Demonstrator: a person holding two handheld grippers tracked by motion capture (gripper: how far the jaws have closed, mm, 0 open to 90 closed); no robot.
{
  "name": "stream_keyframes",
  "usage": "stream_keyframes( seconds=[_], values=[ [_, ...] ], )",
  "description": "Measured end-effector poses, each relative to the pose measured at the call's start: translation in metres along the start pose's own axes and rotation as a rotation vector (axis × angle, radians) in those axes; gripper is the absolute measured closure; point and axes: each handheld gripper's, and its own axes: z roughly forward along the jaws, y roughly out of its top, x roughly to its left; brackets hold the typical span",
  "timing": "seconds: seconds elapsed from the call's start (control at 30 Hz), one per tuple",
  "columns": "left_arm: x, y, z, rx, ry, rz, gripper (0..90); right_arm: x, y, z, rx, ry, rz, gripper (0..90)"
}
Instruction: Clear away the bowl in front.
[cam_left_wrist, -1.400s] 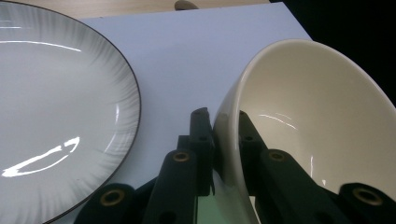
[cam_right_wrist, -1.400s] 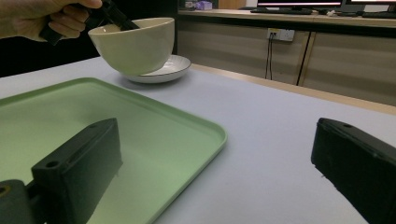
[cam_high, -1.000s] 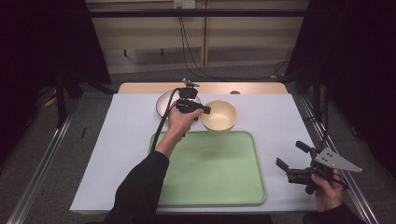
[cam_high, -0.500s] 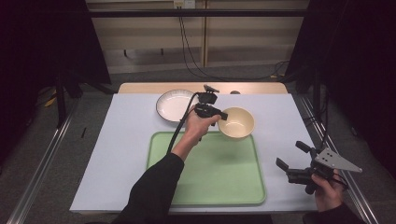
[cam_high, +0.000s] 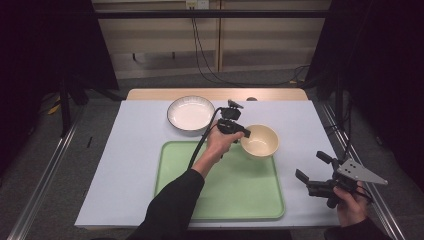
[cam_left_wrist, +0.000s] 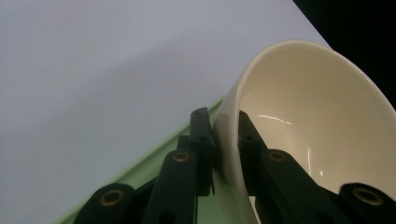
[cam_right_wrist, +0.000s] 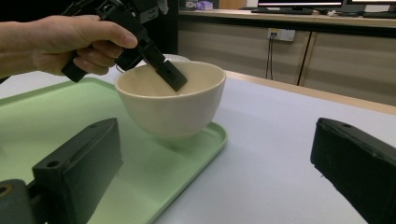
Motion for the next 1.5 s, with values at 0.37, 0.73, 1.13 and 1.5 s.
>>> stream_keyframes(
  seconds=[0.37,0.73,1.13,1.5],
  values=[
    [0.000,-0.007,0.012,0.029,-0.006,0.004,81.8,0.000,0.000,0.000,0.004,-0.002,-0.002,1.5],
    [0.002,-0.013,0.019,0.042,0.005,0.004,81.5,0.000,0.000,0.001,0.005,-0.001,-0.002,1.5],
    [-0.002,-0.014,0.020,0.044,0.033,0.072,82.0,0.000,0.000,0.001,0.005,-0.003,-0.002,1.5],
    [0.000,-0.017,0.023,0.027,0.031,0.073,74.7,0.000,0.000,0.001,0.005,-0.002,-0.001,1.5]
  ],
)
